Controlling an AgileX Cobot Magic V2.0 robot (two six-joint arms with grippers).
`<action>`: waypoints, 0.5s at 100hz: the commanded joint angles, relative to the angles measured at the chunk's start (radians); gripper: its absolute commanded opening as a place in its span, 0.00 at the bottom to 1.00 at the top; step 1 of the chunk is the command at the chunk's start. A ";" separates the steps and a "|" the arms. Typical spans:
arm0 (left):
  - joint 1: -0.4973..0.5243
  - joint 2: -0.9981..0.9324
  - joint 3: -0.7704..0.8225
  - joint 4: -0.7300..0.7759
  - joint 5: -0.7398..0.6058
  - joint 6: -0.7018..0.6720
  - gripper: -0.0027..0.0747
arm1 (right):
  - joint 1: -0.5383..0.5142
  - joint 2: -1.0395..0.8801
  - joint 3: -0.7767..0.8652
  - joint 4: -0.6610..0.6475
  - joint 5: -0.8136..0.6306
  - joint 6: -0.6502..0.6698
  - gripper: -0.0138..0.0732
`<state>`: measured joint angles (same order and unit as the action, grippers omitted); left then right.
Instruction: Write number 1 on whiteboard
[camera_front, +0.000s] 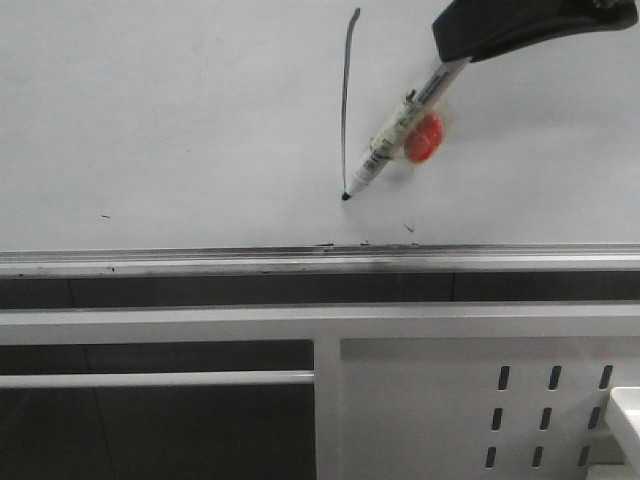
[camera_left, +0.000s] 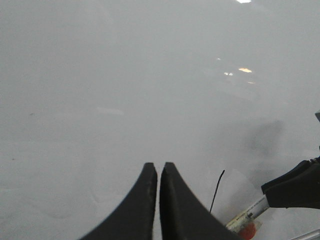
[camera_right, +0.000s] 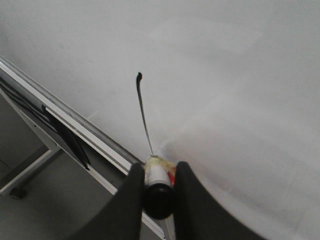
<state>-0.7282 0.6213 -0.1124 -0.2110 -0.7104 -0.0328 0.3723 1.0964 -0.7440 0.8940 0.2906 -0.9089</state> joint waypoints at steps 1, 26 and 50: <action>0.003 0.001 -0.028 0.002 -0.065 0.001 0.01 | -0.003 -0.012 -0.038 0.005 -0.056 -0.014 0.08; 0.003 0.003 -0.035 0.341 0.013 -0.010 0.01 | 0.046 -0.134 -0.066 0.017 0.281 -0.047 0.08; -0.045 0.114 -0.118 0.726 0.265 -0.062 0.16 | 0.081 -0.149 -0.119 -0.095 0.375 -0.067 0.08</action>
<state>-0.7396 0.6854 -0.1678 0.3711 -0.4439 -0.0771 0.4438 0.9598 -0.8093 0.8029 0.6771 -0.9602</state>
